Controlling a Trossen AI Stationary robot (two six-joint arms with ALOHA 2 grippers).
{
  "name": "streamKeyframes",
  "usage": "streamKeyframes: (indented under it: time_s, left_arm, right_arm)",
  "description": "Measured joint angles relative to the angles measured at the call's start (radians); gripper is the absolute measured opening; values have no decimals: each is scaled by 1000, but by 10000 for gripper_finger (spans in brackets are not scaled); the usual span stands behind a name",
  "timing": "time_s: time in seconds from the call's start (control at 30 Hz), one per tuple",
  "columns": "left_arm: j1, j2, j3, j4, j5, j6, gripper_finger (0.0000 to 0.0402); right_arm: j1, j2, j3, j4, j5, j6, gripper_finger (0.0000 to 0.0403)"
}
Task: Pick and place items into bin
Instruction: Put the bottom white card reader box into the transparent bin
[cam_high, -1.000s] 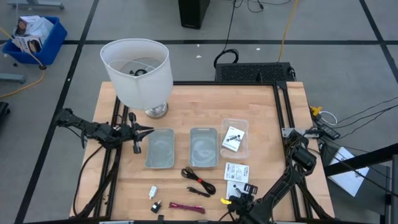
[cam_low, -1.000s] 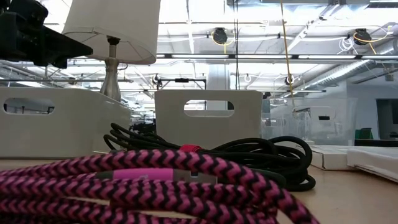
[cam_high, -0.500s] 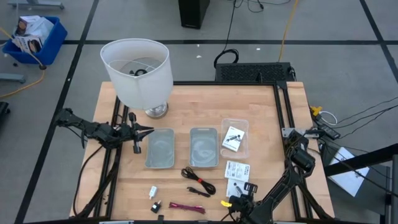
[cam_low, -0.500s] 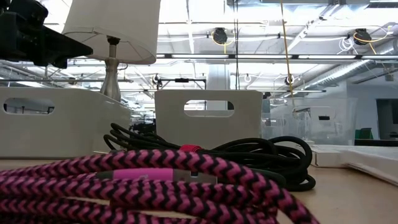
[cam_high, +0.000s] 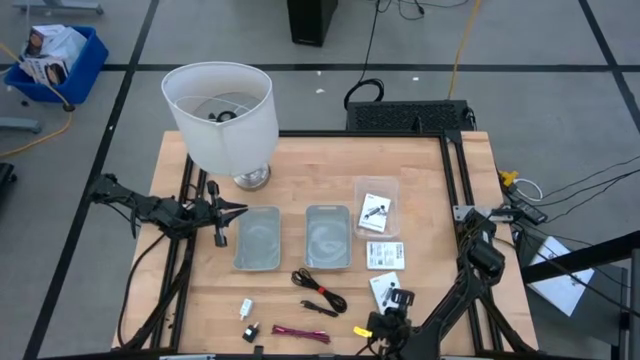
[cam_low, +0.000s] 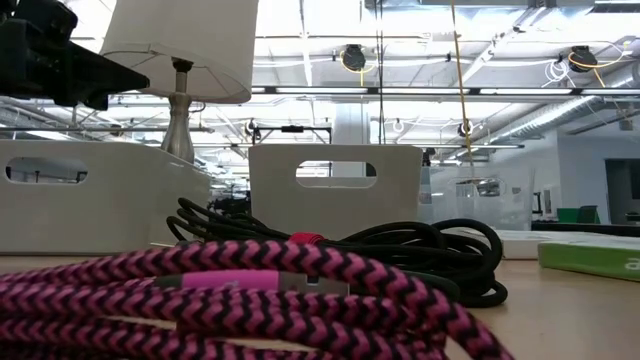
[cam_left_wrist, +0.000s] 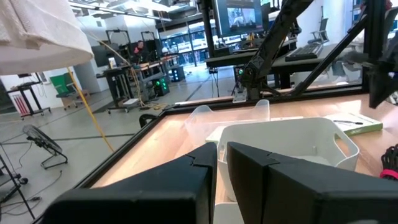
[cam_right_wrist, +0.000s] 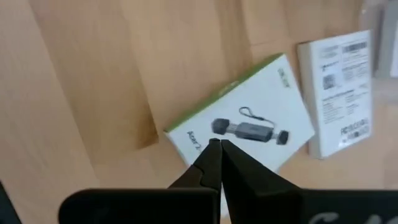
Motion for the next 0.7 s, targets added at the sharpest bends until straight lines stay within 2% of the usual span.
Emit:
streamKeyframes:
  time_s: [0.13,0.33,0.43,0.53,0.7]
  left_arm:
    - [0,0,0,0,0,-4,47]
    - [0,0,0,0,0,-4,47]
    - [0,0,0,0,0,-3,47]
    - [0,0,0,0,0,-3,47]
    - [0,0,0,2,0,3,47]
  right_arm:
    - [0,5,-1,-29,6,-8,1]
    - [0,-35,1,-119,-53,-124,1]
    - [9,-99,-12,-118,-9,-109,2]
    - [27,-191,-31,-123,131,9,17]
    - [48,-326,-143,-69,188,232,73]
